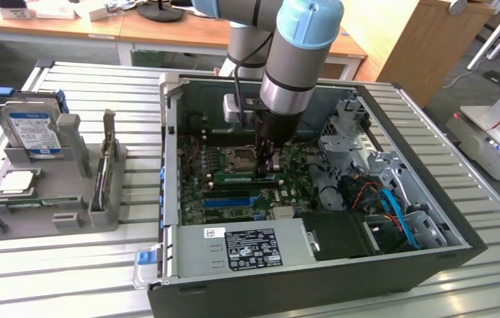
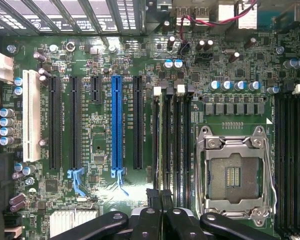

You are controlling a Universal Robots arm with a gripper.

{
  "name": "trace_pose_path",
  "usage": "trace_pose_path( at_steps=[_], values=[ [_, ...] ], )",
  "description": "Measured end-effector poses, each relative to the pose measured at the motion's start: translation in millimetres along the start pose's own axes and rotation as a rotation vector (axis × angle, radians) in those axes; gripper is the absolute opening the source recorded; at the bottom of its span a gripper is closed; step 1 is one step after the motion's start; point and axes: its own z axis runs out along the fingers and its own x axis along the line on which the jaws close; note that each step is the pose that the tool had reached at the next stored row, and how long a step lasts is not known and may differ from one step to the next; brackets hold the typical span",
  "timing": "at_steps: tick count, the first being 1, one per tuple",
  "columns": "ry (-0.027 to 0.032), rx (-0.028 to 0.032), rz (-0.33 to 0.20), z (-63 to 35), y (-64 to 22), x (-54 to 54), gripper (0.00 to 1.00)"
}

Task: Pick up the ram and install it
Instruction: 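Insert the ram into the slot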

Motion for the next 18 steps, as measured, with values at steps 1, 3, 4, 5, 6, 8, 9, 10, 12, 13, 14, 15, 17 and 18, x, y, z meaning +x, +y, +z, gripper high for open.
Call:
trace_pose_path(
  at_steps=[1,3,4,5,6,8,9,10,12,13,14,15,17,18],
  values=[
    [0.0001,0.0,-0.002,0.0,0.0,0.0,0.12],
    [0.0,-0.0001,-0.008,0.0,0.0,0.0,0.12],
    [0.0001,-0.0001,-0.01,0.0,0.0,0.0,0.12],
    [0.0002,-0.0002,-0.013,0.0,0.0,0.0,0.12],
    [0.0002,-0.0002,-0.016,0.0,0.0,0.0,0.12],
    [0.0003,-0.0003,-0.019,0.0,0.0,0.0,0.12],
    [0.0003,-0.0003,-0.019,0.0,0.0,0.0,0.12],
    [0.0003,-0.0003,-0.019,0.0,0.0,0.0,0.12],
    [0.0002,-0.0002,-0.019,0.2,0.0,0.0,0.12],
    [0.0001,-0.0002,-0.019,0.4,0.1,-0.1,0.12],
    [0.0002,-0.0002,-0.019,0.4,0.1,-0.1,0.12],
    [0.0004,-0.0003,-0.019,0.4,0.2,-0.1,0.12],
    [0.0002,-0.0002,-0.019,0.5,0.2,-0.3,0.12],
    [0.0004,-0.0003,-0.019,0.5,0.2,-0.3,0.12]
  ],
)
